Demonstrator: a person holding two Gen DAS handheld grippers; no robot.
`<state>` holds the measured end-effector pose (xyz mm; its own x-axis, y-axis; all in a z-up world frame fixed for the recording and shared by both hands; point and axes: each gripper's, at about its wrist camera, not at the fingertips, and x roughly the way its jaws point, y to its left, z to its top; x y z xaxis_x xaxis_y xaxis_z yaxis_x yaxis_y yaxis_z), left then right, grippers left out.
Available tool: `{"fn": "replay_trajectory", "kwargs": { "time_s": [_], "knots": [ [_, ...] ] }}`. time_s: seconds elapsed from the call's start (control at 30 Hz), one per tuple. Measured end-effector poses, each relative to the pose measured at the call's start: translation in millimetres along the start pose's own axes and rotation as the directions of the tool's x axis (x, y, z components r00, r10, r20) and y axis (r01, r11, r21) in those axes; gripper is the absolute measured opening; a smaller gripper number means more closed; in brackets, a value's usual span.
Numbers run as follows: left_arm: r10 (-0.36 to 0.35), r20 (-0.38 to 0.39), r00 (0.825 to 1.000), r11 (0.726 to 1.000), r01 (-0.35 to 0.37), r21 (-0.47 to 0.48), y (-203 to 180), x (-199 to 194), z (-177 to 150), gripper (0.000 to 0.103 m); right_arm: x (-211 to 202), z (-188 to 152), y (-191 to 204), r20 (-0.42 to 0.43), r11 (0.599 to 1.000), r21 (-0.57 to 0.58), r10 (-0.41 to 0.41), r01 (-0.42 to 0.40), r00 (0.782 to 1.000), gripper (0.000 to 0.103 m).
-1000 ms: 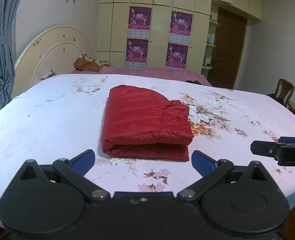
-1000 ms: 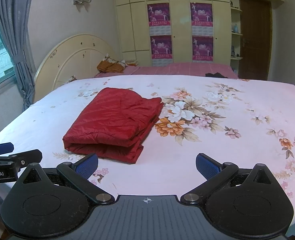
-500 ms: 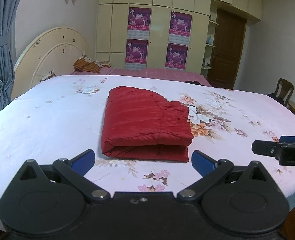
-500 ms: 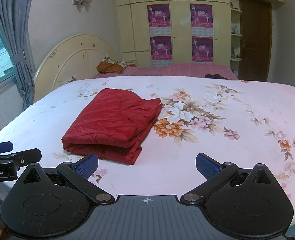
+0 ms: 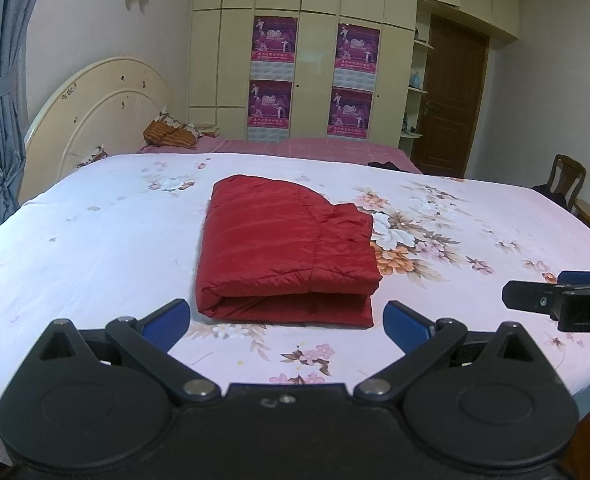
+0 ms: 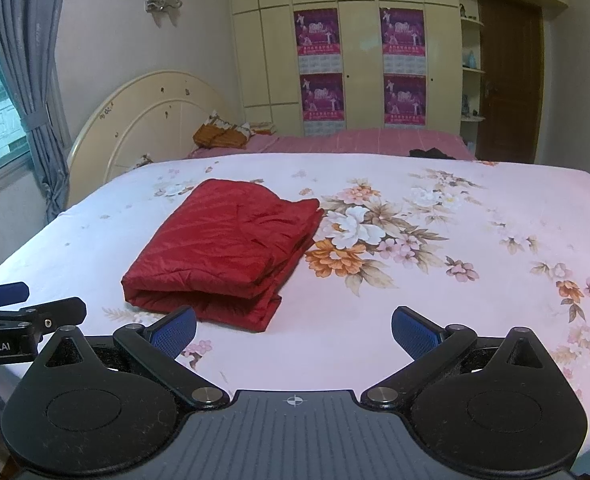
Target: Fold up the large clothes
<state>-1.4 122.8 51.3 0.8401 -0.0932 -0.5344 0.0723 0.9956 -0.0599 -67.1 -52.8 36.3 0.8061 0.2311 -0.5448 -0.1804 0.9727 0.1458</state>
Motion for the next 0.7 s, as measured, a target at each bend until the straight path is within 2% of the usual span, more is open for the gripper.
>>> {"fn": "replay_trajectory", "kwargs": {
  "time_s": [0.7],
  "knots": [
    [-0.008, 0.007, 1.0, 1.0, 0.008, 0.002, 1.8, 2.8, 2.1, 0.103, 1.0, -3.3, -7.6, -0.001, 1.0, -0.005, 0.01, -0.01, 1.0, 0.103]
  ]
}}
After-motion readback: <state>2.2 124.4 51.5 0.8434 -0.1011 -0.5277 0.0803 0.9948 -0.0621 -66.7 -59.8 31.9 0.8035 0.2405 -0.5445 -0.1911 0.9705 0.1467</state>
